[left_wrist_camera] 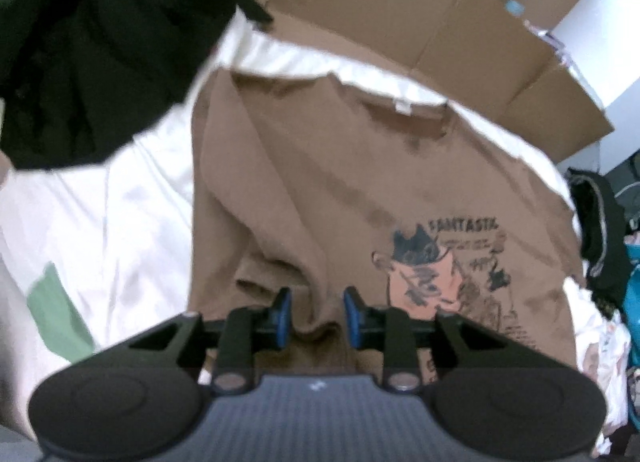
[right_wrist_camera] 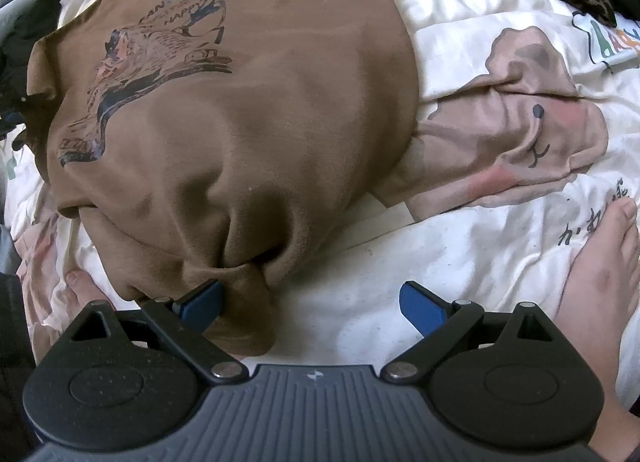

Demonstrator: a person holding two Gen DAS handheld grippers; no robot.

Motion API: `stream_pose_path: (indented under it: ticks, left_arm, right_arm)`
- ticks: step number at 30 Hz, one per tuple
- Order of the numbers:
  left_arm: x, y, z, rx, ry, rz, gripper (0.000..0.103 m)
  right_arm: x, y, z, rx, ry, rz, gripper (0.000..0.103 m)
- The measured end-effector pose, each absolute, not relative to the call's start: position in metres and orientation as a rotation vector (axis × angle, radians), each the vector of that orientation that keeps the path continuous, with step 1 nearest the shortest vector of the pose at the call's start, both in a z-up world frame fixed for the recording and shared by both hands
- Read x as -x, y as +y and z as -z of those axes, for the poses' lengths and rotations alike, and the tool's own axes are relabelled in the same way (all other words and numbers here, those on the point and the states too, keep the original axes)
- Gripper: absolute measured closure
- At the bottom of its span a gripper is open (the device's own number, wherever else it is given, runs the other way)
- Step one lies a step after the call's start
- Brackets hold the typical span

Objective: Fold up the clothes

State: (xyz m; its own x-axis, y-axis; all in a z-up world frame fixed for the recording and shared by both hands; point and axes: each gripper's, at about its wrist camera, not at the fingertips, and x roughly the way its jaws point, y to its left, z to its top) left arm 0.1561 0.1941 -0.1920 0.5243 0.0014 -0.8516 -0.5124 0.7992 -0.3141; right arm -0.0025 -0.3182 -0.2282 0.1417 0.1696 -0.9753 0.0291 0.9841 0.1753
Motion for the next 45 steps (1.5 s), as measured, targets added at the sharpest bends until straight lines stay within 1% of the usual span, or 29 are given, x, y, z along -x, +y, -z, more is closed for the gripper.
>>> stream_pose_path:
  ticks: [3,8,11,16,21,24,26,31,33,35,38,45]
  left_arm:
    - [-0.149,0.206,0.18,0.573,0.954,-0.368,0.074]
    - [-0.134,0.233,0.178,0.642,0.895,-0.47,0.075]
    - [-0.136,0.236,0.187,0.651,0.941,-0.489,0.077]
    - [-0.149,0.228,0.197,0.657,0.966,-0.453,0.077]
    - [-0.161,0.229,0.217,0.752,0.994,-0.492,0.078]
    - [-0.165,0.231,0.225,0.797,1.001,-0.529,0.077]
    - [-0.167,0.232,0.229,0.809,1.007,-0.544,0.072]
    - [-0.167,0.234,0.237,0.89,0.995,-0.542,0.072]
    - [-0.165,0.237,0.239,0.921,0.988,-0.545,0.075]
    - [-0.162,0.239,0.241,0.947,0.982,-0.549,0.096]
    - [-0.158,0.241,0.234,0.942,0.964,-0.552,0.099]
    - [-0.142,0.247,0.204,0.899,0.89,-0.545,0.099]
  right_arm:
    - [0.003,-0.315,0.23,-0.167,1.429,-0.11,0.005]
    - [0.002,-0.31,0.23,-0.167,1.428,-0.12,0.005]
    - [0.001,-0.311,0.23,-0.168,1.427,-0.118,0.005]
    - [0.001,-0.312,0.231,-0.167,1.43,-0.108,0.005]
    - [0.001,-0.314,0.232,-0.167,1.433,-0.1,0.005]
    - [0.001,-0.313,0.231,-0.164,1.433,-0.101,0.005]
    - [0.001,-0.313,0.231,-0.161,1.432,-0.099,0.005]
    - [0.002,-0.314,0.233,-0.16,1.437,-0.096,0.005]
    - [0.002,-0.314,0.233,-0.159,1.438,-0.096,0.005]
    - [0.002,-0.313,0.233,-0.157,1.439,-0.096,0.005]
    - [0.002,-0.313,0.233,-0.156,1.439,-0.097,0.005]
    - [0.002,-0.313,0.233,-0.156,1.437,-0.098,0.005]
